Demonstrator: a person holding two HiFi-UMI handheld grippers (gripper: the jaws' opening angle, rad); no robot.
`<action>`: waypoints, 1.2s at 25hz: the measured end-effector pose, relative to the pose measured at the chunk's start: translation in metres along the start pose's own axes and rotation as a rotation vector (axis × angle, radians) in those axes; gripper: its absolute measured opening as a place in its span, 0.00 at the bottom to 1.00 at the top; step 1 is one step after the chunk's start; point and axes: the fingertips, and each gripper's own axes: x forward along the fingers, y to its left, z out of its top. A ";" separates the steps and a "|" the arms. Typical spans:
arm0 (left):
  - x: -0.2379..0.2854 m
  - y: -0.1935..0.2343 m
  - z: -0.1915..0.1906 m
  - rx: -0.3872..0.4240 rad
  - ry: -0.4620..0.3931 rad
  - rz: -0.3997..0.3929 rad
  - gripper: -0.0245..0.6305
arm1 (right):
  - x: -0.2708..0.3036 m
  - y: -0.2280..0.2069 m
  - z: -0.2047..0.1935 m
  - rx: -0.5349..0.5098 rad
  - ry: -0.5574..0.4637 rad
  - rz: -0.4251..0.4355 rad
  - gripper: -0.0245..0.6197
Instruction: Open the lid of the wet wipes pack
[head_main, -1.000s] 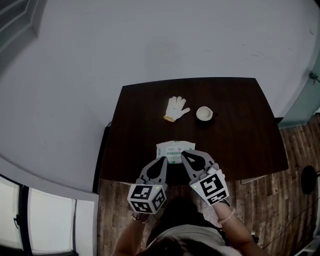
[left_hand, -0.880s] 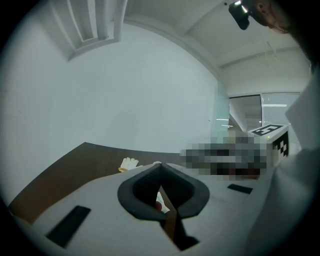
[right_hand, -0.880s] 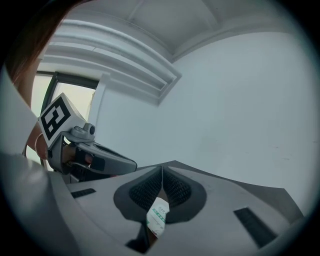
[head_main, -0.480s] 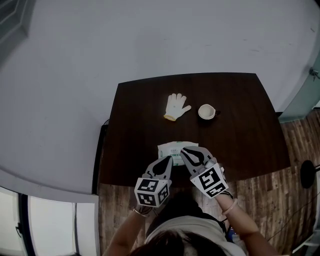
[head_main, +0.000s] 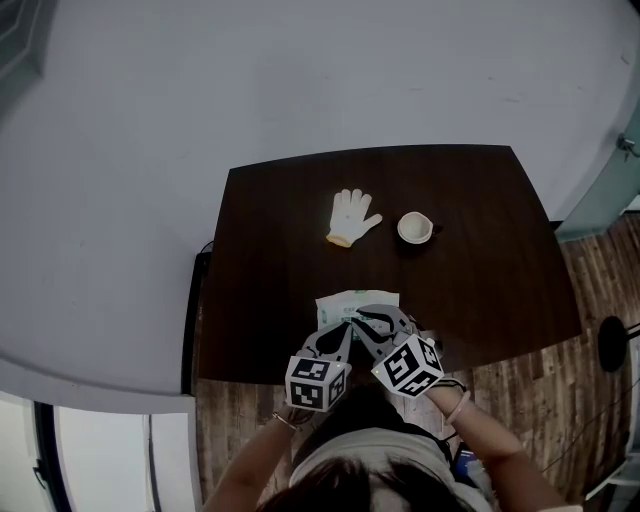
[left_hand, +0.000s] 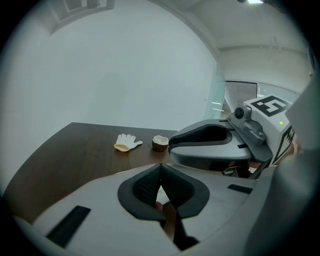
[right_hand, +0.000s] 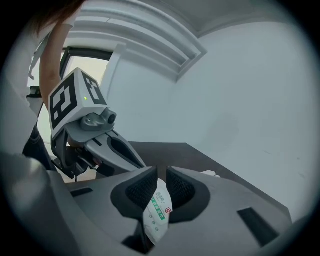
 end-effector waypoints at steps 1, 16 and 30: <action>0.003 0.003 -0.003 -0.003 0.009 0.002 0.06 | 0.003 0.001 -0.003 -0.009 0.008 0.005 0.14; 0.028 0.027 -0.056 -0.039 0.145 0.005 0.06 | 0.039 0.017 -0.061 -0.074 0.154 0.081 0.18; 0.048 0.033 -0.080 -0.034 0.218 -0.002 0.06 | 0.060 0.025 -0.101 -0.181 0.264 0.143 0.21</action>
